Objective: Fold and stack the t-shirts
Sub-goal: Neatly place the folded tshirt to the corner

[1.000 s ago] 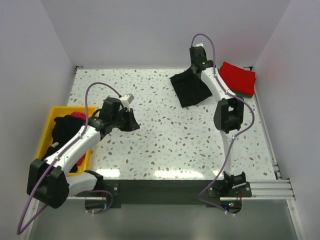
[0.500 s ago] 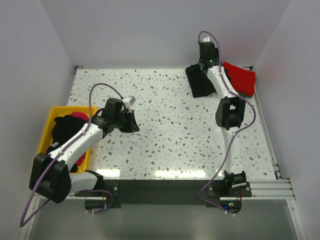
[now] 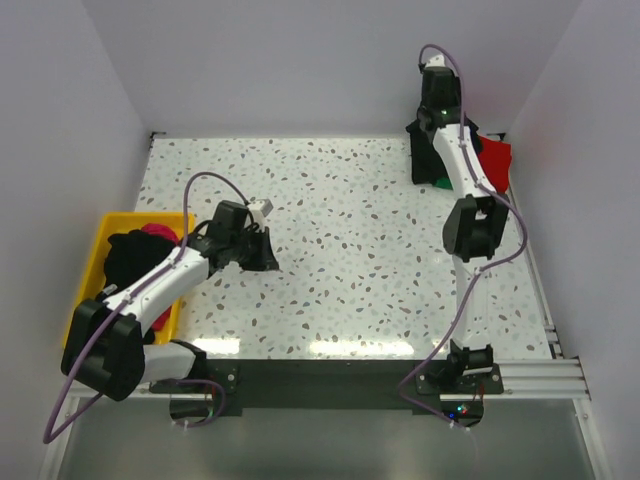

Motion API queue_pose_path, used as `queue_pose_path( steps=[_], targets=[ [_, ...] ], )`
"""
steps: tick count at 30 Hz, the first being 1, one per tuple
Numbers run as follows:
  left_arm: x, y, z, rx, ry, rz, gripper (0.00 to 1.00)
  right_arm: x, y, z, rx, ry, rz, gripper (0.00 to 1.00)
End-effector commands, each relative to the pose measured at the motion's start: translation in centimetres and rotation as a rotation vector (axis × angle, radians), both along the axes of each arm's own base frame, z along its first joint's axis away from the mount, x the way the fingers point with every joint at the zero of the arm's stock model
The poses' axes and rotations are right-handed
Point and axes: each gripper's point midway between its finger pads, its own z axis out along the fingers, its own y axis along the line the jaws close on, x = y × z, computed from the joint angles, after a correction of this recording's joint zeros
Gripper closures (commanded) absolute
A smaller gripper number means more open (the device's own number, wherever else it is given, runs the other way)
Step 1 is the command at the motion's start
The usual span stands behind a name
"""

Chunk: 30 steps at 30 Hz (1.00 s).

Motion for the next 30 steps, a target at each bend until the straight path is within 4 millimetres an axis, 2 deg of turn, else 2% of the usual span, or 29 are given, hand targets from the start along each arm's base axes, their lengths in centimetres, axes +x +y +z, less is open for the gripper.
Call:
queue_pose_path(
  steps=[1,5,14,21,25,30],
  targets=[
    [0.5,-0.3,1.1,-0.033,-0.057,-0.026,0.94,-2.1,-0.6,11.1,-0.001,-0.239,-0.024,1.0],
    [0.4,-0.4,1.2,-0.041,-0.062,-0.03,0.94,-2.7,-0.8,12.5,-0.003,-0.264,-0.026,1.0],
    [0.2,-0.4,1.1,-0.045,-0.057,-0.036,0.94,-2.9,-1.5,12.1,-0.009,-0.255,-0.039,1.0],
    [0.2,-0.5,0.8,-0.045,-0.046,-0.036,0.94,-2.1,-4.0,9.3,-0.01,-0.217,-0.088,1.0],
    [0.1,-0.5,0.4,-0.042,-0.032,-0.036,0.94,-1.5,-5.5,7.1,0.0,-0.192,-0.116,1.0],
    [0.1,-0.5,0.1,-0.044,-0.02,-0.032,0.94,-0.4,-7.3,3.4,-0.007,-0.141,-0.148,1.0]
  ],
)
